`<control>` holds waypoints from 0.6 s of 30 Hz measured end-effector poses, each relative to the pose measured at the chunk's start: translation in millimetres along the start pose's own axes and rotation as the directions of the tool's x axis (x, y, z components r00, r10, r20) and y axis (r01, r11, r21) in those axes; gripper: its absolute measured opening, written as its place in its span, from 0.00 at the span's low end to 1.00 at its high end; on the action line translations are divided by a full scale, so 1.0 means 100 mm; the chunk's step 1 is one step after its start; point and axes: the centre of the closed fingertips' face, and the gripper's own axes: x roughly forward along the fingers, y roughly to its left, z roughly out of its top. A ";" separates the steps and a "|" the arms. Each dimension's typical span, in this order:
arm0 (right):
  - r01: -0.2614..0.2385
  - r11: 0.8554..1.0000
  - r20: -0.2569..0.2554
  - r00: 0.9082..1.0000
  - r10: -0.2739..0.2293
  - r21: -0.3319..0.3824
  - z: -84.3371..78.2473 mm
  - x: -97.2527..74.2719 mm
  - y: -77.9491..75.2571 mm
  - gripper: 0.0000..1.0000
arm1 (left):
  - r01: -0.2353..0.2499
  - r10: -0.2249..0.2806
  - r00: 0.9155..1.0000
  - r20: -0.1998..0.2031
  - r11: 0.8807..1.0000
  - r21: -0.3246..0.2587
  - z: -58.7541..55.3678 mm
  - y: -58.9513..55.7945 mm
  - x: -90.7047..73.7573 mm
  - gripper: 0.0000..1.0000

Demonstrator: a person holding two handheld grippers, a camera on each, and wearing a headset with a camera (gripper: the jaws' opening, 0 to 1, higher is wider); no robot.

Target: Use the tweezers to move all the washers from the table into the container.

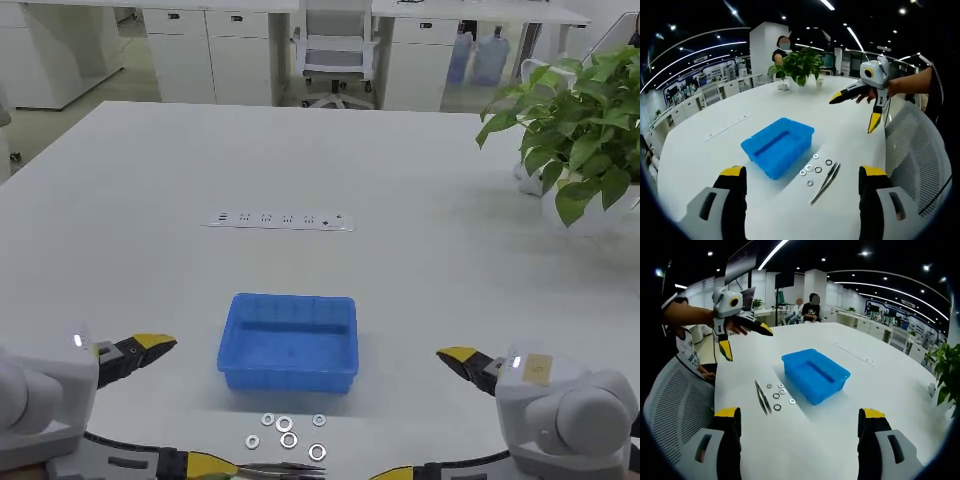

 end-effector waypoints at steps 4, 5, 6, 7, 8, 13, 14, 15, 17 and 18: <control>0.002 1.000 0.004 1.000 -0.002 -0.003 0.02 -0.01 -0.01 0.98 | 0.001 -0.001 1.000 0.002 1.000 0.003 0.00 0.01 -0.01 0.99; 0.003 1.000 0.004 1.000 -0.003 -0.004 0.02 -0.02 -0.01 0.98 | 0.000 0.000 1.000 0.003 1.000 0.003 0.01 0.01 -0.01 0.99; 0.005 1.000 0.006 1.000 -0.005 -0.005 0.02 -0.02 -0.01 0.98 | 0.000 0.000 1.000 0.004 1.000 0.003 0.01 0.01 -0.02 0.99; 0.005 1.000 0.006 1.000 -0.004 -0.005 0.03 -0.02 -0.01 0.98 | 0.000 0.000 1.000 0.004 1.000 0.003 0.01 0.01 -0.02 0.99; 0.006 1.000 0.005 1.000 -0.006 -0.006 0.02 -0.03 -0.02 0.98 | -0.001 0.001 1.000 0.003 1.000 0.004 0.01 0.01 -0.02 0.99; 0.008 1.000 0.007 1.000 -0.008 -0.010 0.02 -0.04 -0.02 0.98 | -0.001 0.001 1.000 0.005 1.000 0.004 0.00 0.01 -0.03 0.99; 0.006 1.000 0.006 1.000 -0.006 -0.011 0.02 -0.04 -0.02 0.98 | -0.001 0.001 1.000 0.004 1.000 0.005 0.00 0.01 -0.03 0.99; 0.006 1.000 0.008 1.000 -0.006 -0.013 0.03 -0.04 -0.02 0.98 | -0.001 0.000 1.000 0.005 1.000 0.007 0.00 0.00 -0.03 0.99; 0.006 1.000 0.010 1.000 -0.005 -0.014 0.03 -0.04 -0.02 0.98 | 0.000 0.000 1.000 0.004 1.000 0.009 0.00 0.00 -0.03 0.98; 0.006 1.000 0.011 1.000 -0.006 -0.014 0.03 -0.04 -0.02 0.98 | 0.000 0.000 1.000 0.006 1.000 0.010 0.00 0.00 -0.03 0.98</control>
